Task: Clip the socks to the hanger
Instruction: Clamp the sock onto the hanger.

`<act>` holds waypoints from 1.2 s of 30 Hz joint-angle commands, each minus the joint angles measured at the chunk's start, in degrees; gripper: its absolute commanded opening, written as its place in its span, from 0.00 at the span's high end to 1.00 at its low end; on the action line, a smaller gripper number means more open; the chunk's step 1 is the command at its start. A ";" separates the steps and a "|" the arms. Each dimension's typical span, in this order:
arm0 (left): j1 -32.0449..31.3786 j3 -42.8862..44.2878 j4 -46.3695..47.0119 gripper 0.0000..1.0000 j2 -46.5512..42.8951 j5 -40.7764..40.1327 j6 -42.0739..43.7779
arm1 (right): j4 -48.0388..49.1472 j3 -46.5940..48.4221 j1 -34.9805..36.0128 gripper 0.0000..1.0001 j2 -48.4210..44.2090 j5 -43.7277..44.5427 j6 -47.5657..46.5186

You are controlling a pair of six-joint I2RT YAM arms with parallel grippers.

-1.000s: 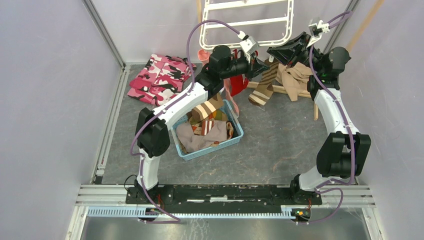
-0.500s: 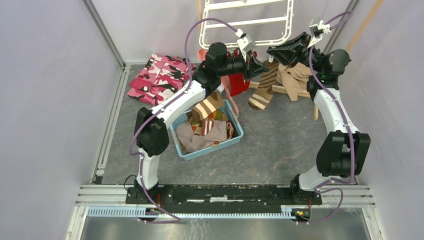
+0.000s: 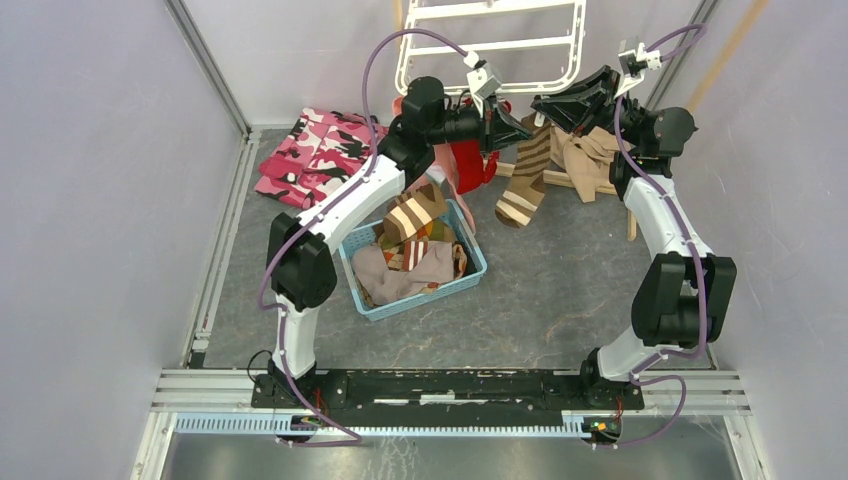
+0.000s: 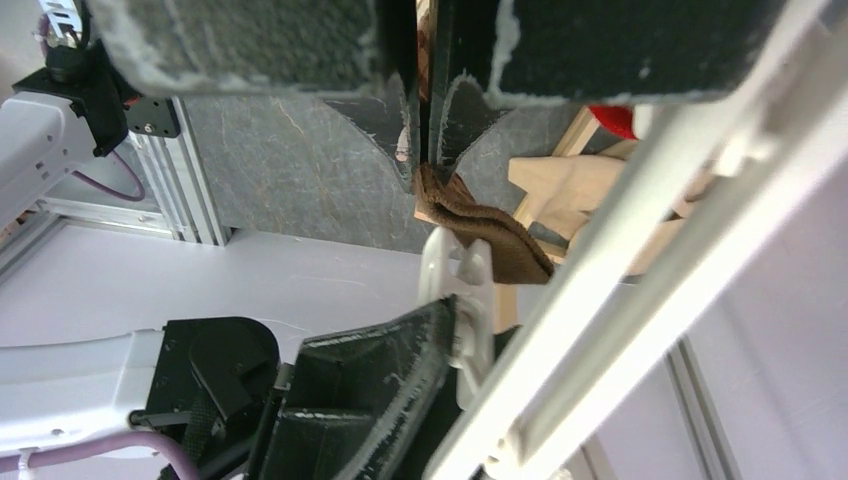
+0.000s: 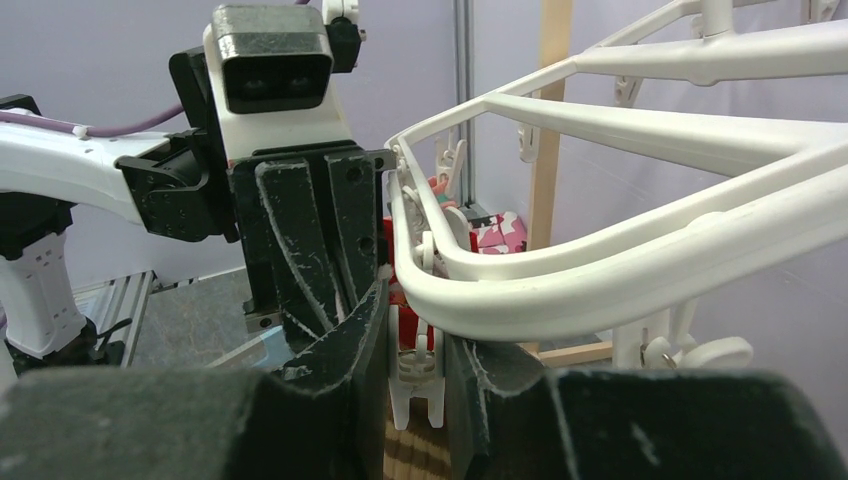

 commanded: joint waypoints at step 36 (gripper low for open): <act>-0.06 -3.37 -13.28 0.98 -3.69 -2.69 40.76 | 10.95 1.08 0.78 0.98 1.95 -3.38 7.59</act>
